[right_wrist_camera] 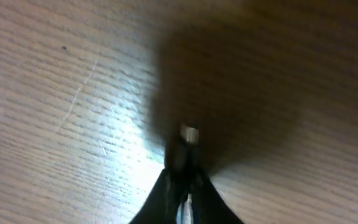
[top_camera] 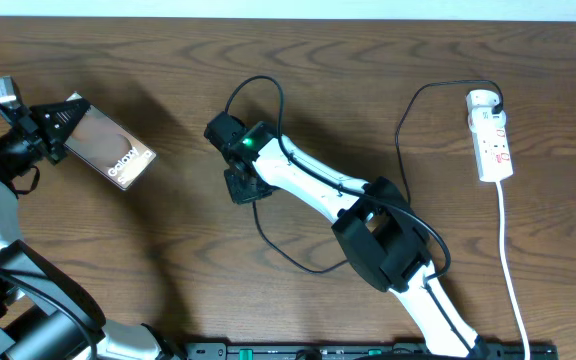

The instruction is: Plug charger to phone and switch on socket

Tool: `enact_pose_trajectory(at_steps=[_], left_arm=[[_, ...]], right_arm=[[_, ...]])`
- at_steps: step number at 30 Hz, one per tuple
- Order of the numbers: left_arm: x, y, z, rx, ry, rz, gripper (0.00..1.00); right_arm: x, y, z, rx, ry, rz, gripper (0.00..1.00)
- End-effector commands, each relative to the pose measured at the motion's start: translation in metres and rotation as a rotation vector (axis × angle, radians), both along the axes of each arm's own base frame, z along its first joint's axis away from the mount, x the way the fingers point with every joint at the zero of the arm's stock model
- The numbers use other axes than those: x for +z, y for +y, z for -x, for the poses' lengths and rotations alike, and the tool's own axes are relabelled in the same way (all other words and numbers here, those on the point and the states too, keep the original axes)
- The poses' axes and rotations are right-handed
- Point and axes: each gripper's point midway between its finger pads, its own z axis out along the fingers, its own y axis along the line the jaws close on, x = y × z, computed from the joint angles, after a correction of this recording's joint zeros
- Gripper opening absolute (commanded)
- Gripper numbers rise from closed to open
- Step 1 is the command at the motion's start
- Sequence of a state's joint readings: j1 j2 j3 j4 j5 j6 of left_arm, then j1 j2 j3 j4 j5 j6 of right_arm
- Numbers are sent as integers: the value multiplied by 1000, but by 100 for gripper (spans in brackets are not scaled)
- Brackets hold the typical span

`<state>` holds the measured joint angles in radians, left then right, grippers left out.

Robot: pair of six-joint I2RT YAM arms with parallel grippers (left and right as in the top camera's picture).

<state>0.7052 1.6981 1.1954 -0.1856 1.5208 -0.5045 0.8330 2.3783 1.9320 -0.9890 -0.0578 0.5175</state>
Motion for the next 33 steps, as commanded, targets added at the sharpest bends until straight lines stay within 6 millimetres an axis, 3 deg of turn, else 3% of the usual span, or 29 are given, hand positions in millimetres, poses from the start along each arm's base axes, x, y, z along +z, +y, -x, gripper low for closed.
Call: enact_pose_trajectory(at_steps=[1, 6, 9, 12, 16, 19, 24, 29, 33], left_arm=[[13, -6, 7, -35, -32, 20, 7], [13, -6, 7, -35, -32, 20, 7], [13, -6, 7, -35, -32, 20, 7], [13, -6, 7, -35, -32, 20, 7], [13, -6, 7, -35, -32, 20, 7], [13, -6, 7, -35, -32, 20, 7], [13, -6, 7, -35, -32, 20, 7], [13, -6, 7, -35, -35, 17, 7], [13, -6, 7, -35, -35, 17, 7]], right_arm=[[-30, -7, 17, 5, 69, 62, 2], [-30, -6, 28, 11, 123, 52, 1], [-29, -15, 36, 9, 166, 81, 1], [-28, -32, 47, 24, 218, 142, 1], [-21, -71, 64, 16, 283, 307, 1], [-19, -82, 69, 22, 293, 362, 1], [-23, -79, 75, 38, 293, 368, 1], [-22, -72, 69, 33, 276, 333, 1], [0, -53, 51, 58, 295, 185, 1]])
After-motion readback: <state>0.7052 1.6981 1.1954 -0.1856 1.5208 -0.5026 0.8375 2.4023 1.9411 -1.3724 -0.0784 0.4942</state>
